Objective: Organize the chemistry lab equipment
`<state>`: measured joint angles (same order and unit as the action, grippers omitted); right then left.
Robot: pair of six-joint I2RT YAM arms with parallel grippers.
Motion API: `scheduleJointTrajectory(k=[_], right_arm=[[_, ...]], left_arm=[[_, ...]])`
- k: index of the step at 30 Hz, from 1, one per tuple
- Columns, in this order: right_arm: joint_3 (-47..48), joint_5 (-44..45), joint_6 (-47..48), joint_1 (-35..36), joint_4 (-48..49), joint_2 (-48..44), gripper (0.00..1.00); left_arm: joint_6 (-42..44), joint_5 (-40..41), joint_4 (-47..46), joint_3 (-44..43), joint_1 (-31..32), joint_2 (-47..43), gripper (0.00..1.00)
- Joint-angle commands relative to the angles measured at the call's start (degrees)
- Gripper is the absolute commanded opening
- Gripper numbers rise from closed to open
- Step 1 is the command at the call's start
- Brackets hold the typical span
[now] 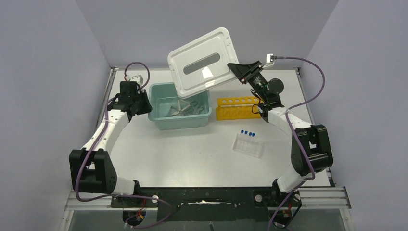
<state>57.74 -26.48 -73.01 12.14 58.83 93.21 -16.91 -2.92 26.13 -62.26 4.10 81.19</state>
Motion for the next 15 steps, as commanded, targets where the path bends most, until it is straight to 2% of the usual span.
scheduleJointTrajectory(k=[1, 3, 5, 7, 15], right_arm=[[-0.41, 2.61, 0.4, 0.82, 3.45, -4.41, 0.0], [-1.4, 3.38, -0.37, 0.92, 3.39, -4.52, 0.0], [-2.54, 4.25, -1.42, 1.03, 3.67, -4.61, 0.0], [-3.99, 5.82, -2.77, 1.48, 4.06, -4.89, 0.0], [-10.75, 17.13, -9.9, 5.4, 2.03, -7.71, 0.0]], left_arm=[[-1.73, -1.08, -3.04, 0.16, 0.21, -3.4, 0.24], [-1.95, -0.67, -3.41, 0.12, 0.2, -4.02, 0.47], [-2.18, -0.54, -3.77, -0.23, 0.21, -4.72, 0.62], [-2.46, -0.57, -4.16, -0.52, 0.2, -5.68, 0.73], [-6.59, -0.08, -12.86, 1.32, 0.21, -12.03, 0.75]])
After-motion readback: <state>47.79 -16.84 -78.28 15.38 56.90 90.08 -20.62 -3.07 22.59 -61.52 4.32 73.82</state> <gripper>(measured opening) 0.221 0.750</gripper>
